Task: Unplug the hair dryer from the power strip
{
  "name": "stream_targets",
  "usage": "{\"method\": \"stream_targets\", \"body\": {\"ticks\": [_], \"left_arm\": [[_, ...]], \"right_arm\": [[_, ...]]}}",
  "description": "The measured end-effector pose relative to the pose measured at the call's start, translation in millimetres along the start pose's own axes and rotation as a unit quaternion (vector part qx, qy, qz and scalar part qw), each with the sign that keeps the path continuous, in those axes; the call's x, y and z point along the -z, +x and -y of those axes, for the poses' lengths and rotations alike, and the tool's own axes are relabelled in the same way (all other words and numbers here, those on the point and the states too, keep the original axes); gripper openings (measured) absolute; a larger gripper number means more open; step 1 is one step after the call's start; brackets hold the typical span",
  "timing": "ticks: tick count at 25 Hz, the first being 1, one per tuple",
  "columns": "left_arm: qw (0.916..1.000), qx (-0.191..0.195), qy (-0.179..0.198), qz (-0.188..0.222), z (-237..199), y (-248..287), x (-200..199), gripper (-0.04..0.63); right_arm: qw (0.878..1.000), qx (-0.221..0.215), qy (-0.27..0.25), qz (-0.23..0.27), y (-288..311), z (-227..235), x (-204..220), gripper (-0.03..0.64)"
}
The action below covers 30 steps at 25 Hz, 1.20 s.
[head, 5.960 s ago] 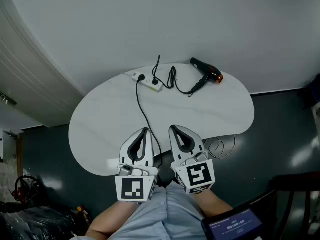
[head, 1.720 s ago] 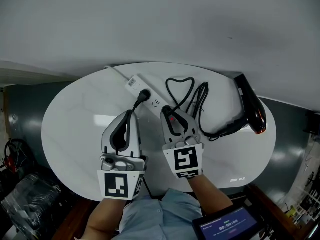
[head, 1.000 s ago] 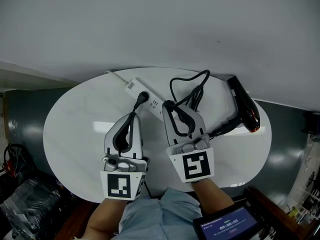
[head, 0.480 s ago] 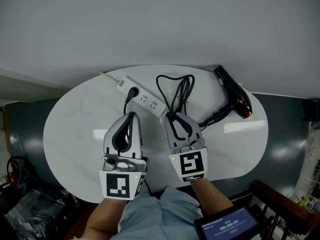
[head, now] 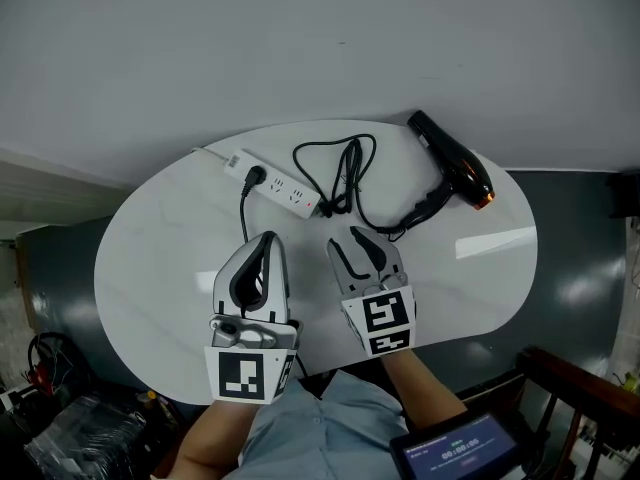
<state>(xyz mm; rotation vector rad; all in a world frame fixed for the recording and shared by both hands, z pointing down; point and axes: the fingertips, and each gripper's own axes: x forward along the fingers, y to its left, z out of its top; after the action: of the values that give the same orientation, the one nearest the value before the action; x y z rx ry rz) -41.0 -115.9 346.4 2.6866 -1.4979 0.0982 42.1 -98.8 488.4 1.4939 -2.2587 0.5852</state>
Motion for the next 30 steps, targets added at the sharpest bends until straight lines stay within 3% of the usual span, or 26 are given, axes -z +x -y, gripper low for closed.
{"method": "stream_targets", "body": {"ticks": [4,10,15,17,21,30], "left_arm": [[0.9998,0.003,0.011,0.019,2,-8,-16,-0.002],[0.9969,-0.014,0.032,0.070,-15,-29,-63,-0.002],[0.9895,-0.029,0.077,0.119,-24,-43,-96,-0.002],[0.9893,-0.032,0.069,0.124,-29,-46,-97,-0.002],[0.9906,-0.037,0.041,0.126,-37,-50,-97,-0.002],[0.9911,-0.033,0.030,0.125,-32,-58,-96,-0.002]], "right_arm": [[0.999,0.010,-0.006,0.041,-16,-5,-26,0.147],[0.991,0.014,-0.034,0.126,-52,-25,-98,0.147],[0.973,0.012,-0.085,0.216,-81,-44,-166,0.137],[0.961,0.011,-0.112,0.253,-90,-53,-187,0.104],[0.949,0.017,-0.124,0.289,-99,-65,-201,0.039],[0.948,0.020,-0.124,0.291,-102,-73,-192,0.002]]}}
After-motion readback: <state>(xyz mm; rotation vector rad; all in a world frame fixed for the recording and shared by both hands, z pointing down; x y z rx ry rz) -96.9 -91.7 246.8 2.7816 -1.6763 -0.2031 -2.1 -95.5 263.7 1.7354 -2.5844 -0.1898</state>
